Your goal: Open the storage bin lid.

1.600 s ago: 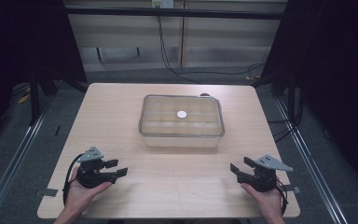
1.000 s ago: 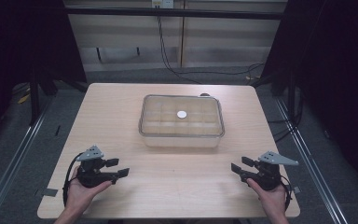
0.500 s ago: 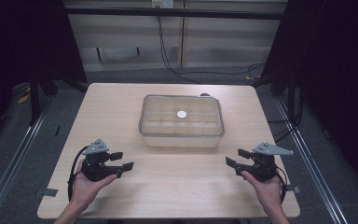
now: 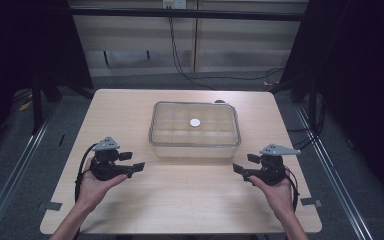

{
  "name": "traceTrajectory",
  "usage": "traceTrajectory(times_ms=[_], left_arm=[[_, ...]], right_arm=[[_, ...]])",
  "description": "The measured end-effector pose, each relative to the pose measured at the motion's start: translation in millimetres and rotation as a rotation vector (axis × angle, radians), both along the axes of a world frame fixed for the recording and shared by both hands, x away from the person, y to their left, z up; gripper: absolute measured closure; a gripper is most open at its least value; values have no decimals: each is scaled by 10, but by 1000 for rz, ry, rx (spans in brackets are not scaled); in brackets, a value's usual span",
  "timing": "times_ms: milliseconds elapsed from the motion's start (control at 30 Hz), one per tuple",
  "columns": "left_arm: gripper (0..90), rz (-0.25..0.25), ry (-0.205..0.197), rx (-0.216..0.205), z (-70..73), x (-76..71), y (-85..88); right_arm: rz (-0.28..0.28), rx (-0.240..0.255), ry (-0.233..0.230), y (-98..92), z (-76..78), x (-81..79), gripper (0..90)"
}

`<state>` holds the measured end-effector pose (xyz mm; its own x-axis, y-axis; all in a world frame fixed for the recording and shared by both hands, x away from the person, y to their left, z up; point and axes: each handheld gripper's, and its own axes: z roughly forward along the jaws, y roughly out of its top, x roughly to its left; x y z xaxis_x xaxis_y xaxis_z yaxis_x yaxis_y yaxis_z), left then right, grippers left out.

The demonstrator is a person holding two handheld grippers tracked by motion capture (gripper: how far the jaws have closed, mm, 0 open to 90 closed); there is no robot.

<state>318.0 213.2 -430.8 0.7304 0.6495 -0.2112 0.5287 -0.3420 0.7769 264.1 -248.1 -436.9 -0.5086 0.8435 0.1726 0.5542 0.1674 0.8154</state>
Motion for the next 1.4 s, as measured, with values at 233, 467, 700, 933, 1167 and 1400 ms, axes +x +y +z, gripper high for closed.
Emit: traceTrajectory(times_ms=[233, 467, 700, 933, 1167, 1400], left_arm=[[302, 18, -4, 5, 78, 139, -58], [326, 25, 15, -2, 118, 299, -115], [318, 11, 26, 22, 189, 490, -184], [307, 34, 45, 39, 237, 676, -199], [308, 46, 55, 41, 272, 854, -256], [280, 52, 56, 43, 248, 983, -373]], right_arm=[[-21, 20, -58, -65, 243, 216, 245], [-30, 22, -33, -45, 244, 360, 236], [-39, -6, -8, -20, 282, 534, 280], [-36, -7, 47, -54, 332, 727, 257], [-33, -33, 110, -75, 319, 913, 247], [-42, -42, 158, -80, 293, 1107, 190]])
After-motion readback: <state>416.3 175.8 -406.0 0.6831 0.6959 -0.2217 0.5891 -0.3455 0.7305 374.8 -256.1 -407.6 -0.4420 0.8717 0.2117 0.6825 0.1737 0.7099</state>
